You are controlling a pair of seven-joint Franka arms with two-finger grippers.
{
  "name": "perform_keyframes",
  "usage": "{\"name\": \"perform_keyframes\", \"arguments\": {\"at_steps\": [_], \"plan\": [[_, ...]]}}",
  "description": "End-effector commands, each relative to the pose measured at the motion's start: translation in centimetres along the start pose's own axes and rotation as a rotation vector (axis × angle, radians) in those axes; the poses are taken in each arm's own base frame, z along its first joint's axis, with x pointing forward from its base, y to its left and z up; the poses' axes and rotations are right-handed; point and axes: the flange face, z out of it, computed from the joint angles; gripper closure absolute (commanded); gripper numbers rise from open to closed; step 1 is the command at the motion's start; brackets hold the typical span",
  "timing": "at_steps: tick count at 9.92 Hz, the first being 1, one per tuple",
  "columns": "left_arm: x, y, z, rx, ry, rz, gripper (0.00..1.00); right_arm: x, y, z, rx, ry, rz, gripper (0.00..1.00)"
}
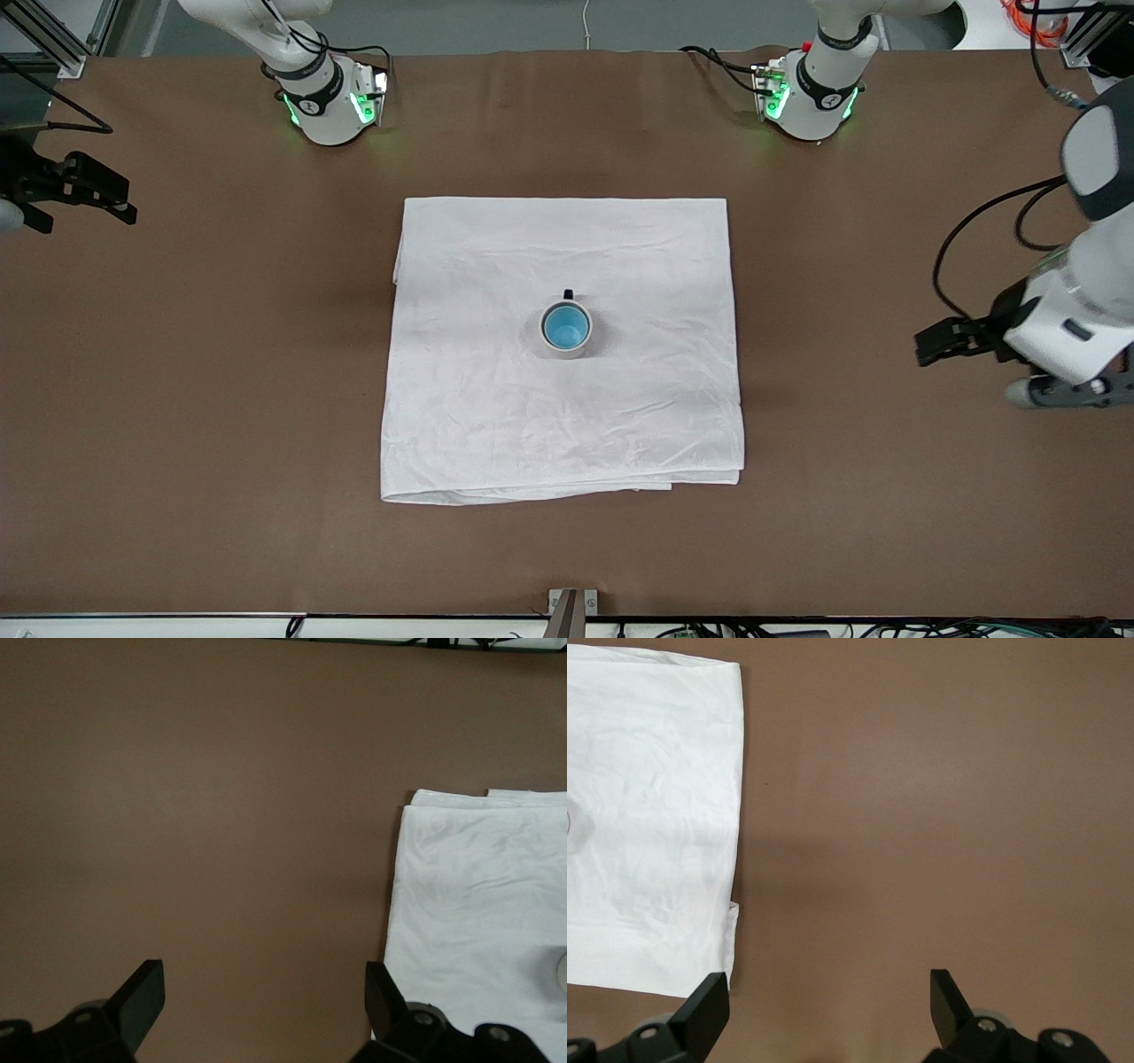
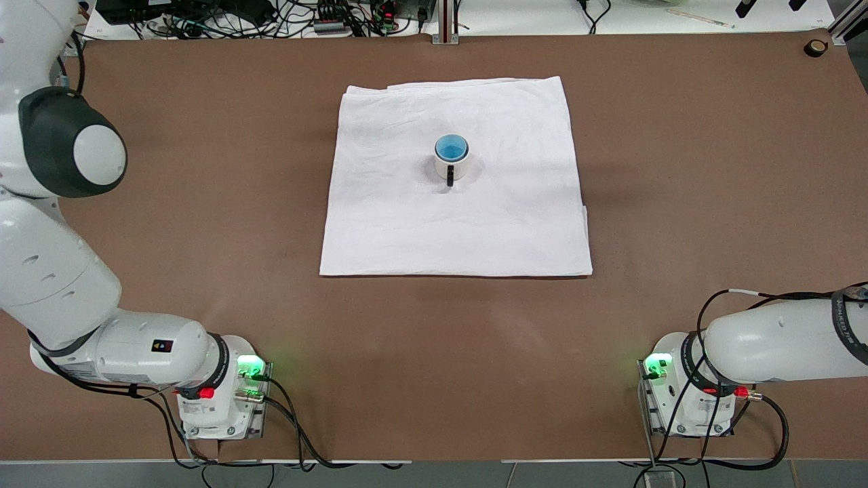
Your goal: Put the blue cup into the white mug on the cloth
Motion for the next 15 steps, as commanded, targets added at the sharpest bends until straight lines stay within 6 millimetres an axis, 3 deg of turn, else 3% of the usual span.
{"name": "perform_keyframes", "arguments": {"at_steps": [1, 3, 5, 7, 10, 13, 15], "plan": [[-2.3, -1.8, -3.8, 0.016, 0.025, 0.046, 0.0, 0.0, 0.0, -0.3, -0.015, 0.001, -0.003, 0.0], [-2.3, -2.1, -3.1, 0.007, 0.01, 0.096, 0.0, 0.0, 0.0, -0.3, -0.015, 0.001, -0.003, 0.0], [-4.7, -4.6, -3.2, -0.03, 0.044, 0.041, 0.0, 0.0, -0.1, -0.4, -0.016, 0.004, -0.005, 0.0], [-7.4, -3.5, -2.5, -0.03, 0.054, 0.013, 0.0, 0.0, -0.1, -0.3, -0.015, 0.001, -0.005, 0.0], [-7.9, -3.8, -2.8, -0.017, 0.045, 0.072, 0.0, 0.0, -0.2, -0.3, -0.015, 0.001, -0.008, 0.0], [-10.0, -3.4, -2.4, -0.026, 0.017, 0.053, 0.0, 0.0, -0.2, -0.4, -0.015, 0.003, -0.006, 0.0], [-10.0, -3.2, -2.5, -0.024, 0.017, 0.046, 0.0, 0.0, -0.2, -0.4, -0.015, 0.003, -0.006, 0.0]]}}
